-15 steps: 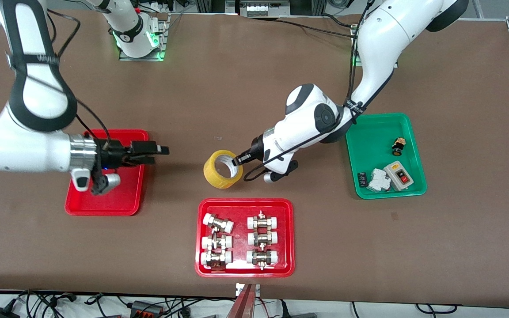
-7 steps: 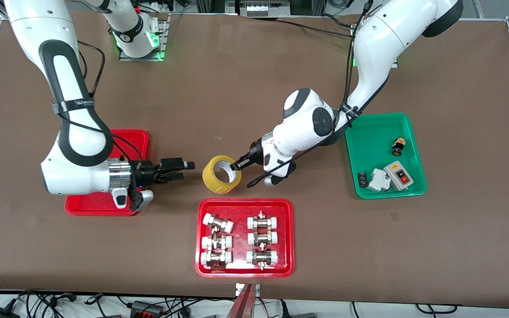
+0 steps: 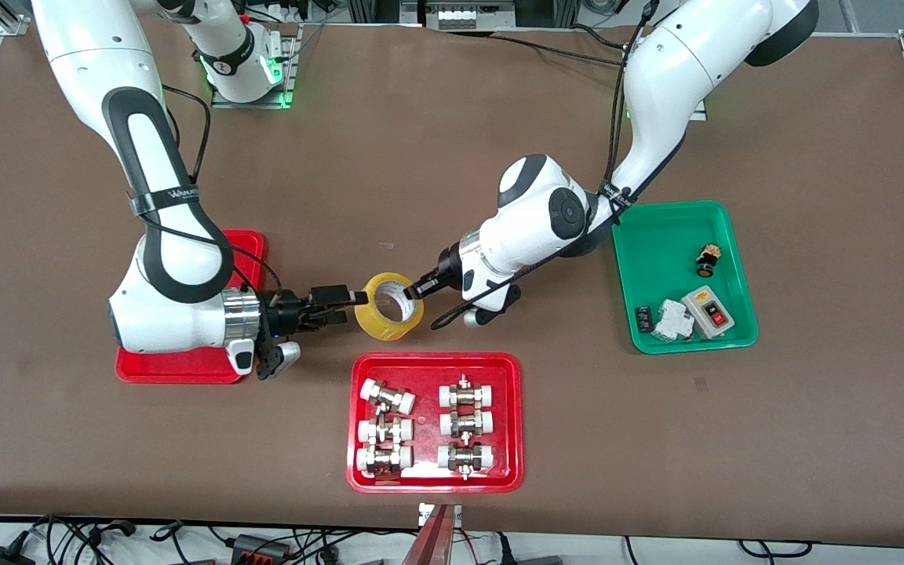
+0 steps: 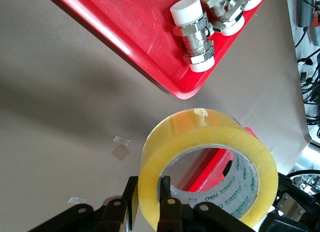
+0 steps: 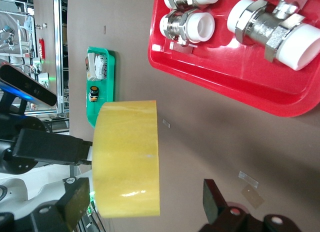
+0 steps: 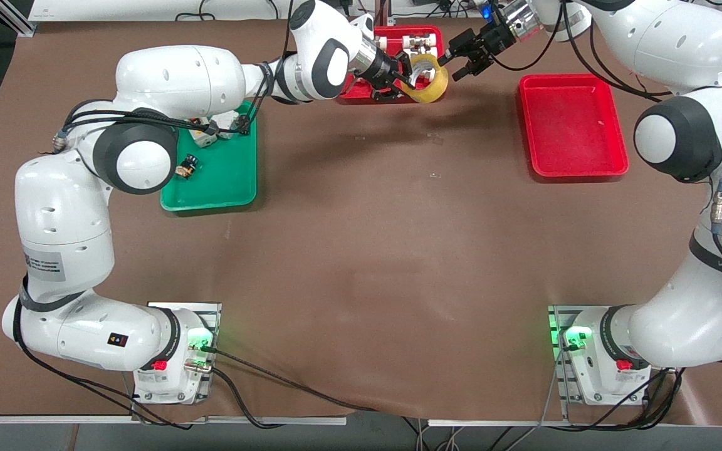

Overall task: Left arm passes tape to right arm into tray
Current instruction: 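Close the right gripper on the tape roll held by the left gripper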

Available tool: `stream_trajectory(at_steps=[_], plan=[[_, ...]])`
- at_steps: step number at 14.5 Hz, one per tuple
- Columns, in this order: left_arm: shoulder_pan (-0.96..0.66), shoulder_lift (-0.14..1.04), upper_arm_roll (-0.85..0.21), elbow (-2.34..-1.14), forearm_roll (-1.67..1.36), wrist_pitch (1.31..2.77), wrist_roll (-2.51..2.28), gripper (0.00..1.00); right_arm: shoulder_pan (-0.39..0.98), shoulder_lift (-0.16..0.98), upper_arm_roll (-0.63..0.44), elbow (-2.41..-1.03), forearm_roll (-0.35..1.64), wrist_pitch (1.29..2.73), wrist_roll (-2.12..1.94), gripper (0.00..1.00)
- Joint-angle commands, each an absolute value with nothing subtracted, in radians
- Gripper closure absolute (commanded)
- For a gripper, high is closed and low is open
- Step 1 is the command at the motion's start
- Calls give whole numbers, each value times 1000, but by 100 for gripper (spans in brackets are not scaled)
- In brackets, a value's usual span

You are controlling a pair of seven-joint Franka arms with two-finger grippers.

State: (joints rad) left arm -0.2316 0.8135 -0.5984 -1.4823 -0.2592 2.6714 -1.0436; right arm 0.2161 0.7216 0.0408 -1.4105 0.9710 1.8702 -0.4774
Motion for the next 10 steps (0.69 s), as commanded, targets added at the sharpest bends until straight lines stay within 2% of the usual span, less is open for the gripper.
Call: stream_trajectory(at_steps=[1,10], plan=[[-249,833,-594,-1439,-273,2680,-1043,97,219,736,41,-1382,992,1875,-495,0],[-249,833,-594,-1439,-272,2680,-1040,97,227,738,40,-1382,992,1878,-520,2]])
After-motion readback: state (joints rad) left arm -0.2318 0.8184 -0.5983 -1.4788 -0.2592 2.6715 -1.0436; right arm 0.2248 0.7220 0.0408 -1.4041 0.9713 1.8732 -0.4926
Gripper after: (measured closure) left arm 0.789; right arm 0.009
